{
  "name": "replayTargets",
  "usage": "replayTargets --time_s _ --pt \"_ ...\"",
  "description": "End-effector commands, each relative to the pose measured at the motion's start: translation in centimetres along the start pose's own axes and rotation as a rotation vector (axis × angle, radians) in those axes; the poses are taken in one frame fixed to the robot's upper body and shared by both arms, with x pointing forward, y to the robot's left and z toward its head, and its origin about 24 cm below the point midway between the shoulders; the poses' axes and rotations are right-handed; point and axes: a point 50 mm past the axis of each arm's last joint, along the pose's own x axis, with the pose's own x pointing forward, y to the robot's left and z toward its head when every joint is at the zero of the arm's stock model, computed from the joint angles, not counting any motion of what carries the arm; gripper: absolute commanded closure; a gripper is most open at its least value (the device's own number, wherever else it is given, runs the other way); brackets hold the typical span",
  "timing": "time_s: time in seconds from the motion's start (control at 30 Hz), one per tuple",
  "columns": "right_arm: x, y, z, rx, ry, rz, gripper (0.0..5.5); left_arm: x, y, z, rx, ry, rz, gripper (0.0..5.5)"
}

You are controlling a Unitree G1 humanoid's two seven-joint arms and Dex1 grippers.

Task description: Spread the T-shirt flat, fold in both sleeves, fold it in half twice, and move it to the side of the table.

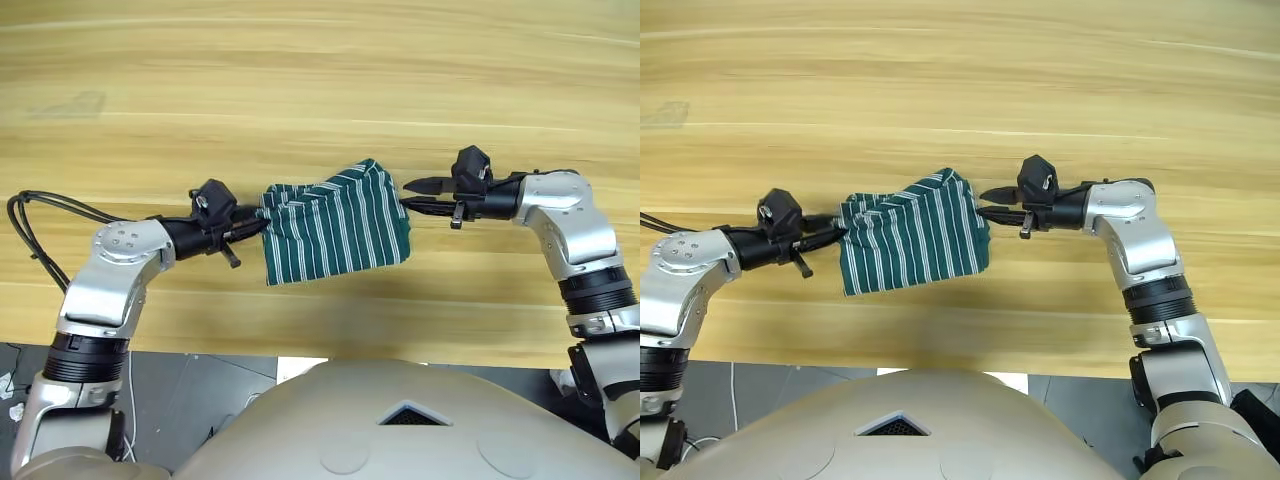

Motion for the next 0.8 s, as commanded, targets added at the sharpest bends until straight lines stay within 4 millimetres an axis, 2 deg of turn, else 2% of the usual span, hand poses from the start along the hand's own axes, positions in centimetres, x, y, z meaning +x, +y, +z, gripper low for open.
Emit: replayTargets --time_s 0.03,0.13,0.27,0.33,0.43,0.5,0.57,0.8 --pt "-0.1 -1.4 0.6 -0.031 -0.060 -0.126 3.33 0.5 1.9 2.7 -0.024 -0.212 0.161 3.59" --pt "0.3 -1.4 1.0 -0.046 -0.116 -0.157 2.78 1.0 1.7 2.3 -0.052 -0.247 0.188 3.10" --pt "0.9 -0.5 1.2 -0.054 -0.162 -0.110 2.16 1.3 1.4 1.4 -0.046 -0.238 0.226 3.05" --pt "1.6 0.4 2.2 -0.099 -0.203 -0.068 2.16 0.6 2.8 2.4 -0.027 -0.308 0.369 3.05" --pt "3.5 2.5 3.9 -0.188 -0.260 0.019 2.16 -2.2 4.2 6.3 -0.015 -0.579 0.604 3.05" --pt "4.5 3.5 4.6 -0.218 -0.280 0.059 2.42 -4.0 3.8 8.4 -0.029 -0.745 0.685 3.05" --pt "5.3 3.8 4.7 -0.220 -0.285 0.069 2.74 -5.0 3.0 9.2 -0.048 -0.828 0.721 3.05" --pt "7.2 3.4 3.3 -0.208 -0.215 0.082 3.82 -6.5 1.2 7.8 -0.055 -0.857 0.835 3.05"
